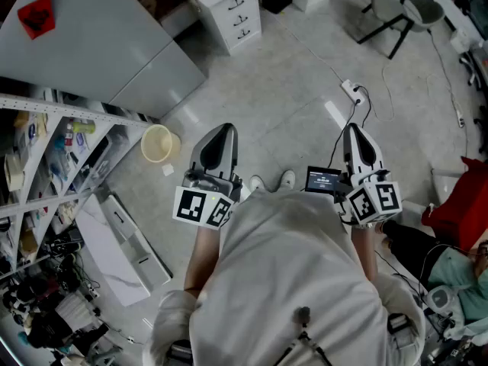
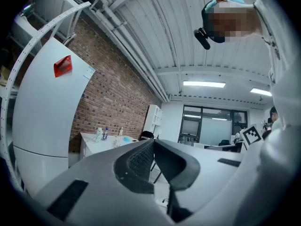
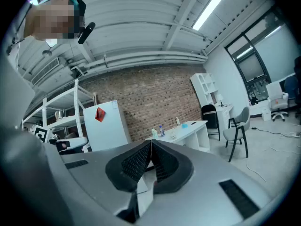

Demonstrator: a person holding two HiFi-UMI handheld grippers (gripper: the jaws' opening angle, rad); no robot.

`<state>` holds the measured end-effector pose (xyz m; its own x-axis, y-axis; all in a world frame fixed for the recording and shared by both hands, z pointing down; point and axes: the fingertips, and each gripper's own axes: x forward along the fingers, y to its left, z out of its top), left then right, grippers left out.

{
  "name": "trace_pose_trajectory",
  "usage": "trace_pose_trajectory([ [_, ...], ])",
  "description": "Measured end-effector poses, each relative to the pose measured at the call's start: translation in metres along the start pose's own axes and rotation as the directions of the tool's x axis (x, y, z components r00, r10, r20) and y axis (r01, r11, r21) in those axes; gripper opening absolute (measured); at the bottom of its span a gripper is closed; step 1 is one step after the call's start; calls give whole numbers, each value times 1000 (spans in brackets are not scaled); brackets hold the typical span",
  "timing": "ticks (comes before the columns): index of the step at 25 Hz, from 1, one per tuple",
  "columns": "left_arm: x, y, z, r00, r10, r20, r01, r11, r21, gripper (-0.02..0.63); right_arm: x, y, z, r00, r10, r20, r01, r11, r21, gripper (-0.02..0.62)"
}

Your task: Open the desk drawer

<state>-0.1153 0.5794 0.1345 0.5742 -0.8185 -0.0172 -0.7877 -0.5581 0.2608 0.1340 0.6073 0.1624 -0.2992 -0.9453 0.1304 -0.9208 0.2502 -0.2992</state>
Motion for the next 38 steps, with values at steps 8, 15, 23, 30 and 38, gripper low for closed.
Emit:
trace_pose_trajectory([
  [8, -40, 26, 4, 998, 55, -10, -54, 998, 14, 8, 11, 45, -9, 998, 60, -21, -60, 998, 33, 26],
  [15, -63, 35, 3, 999, 50, -20, -50, 999, -2, 8, 5, 73, -6, 997, 82, -5, -82, 997, 14, 26],
  [23, -39, 5, -8, 999, -5, -50, 6, 1000, 14, 8, -2, 53, -13, 998, 61, -31, -60, 998, 21, 26],
  [30, -9, -28, -15, 999, -28, -46, 29, 999, 19, 8, -17, 10, 3, 999, 46, 14, -46, 999, 14, 28],
  [38, 23, -44, -28, 999, -22, -42, 22, 1000, -9, 8, -22, -32, 4, 1000, 8, 9, -7, 1000, -9, 28],
])
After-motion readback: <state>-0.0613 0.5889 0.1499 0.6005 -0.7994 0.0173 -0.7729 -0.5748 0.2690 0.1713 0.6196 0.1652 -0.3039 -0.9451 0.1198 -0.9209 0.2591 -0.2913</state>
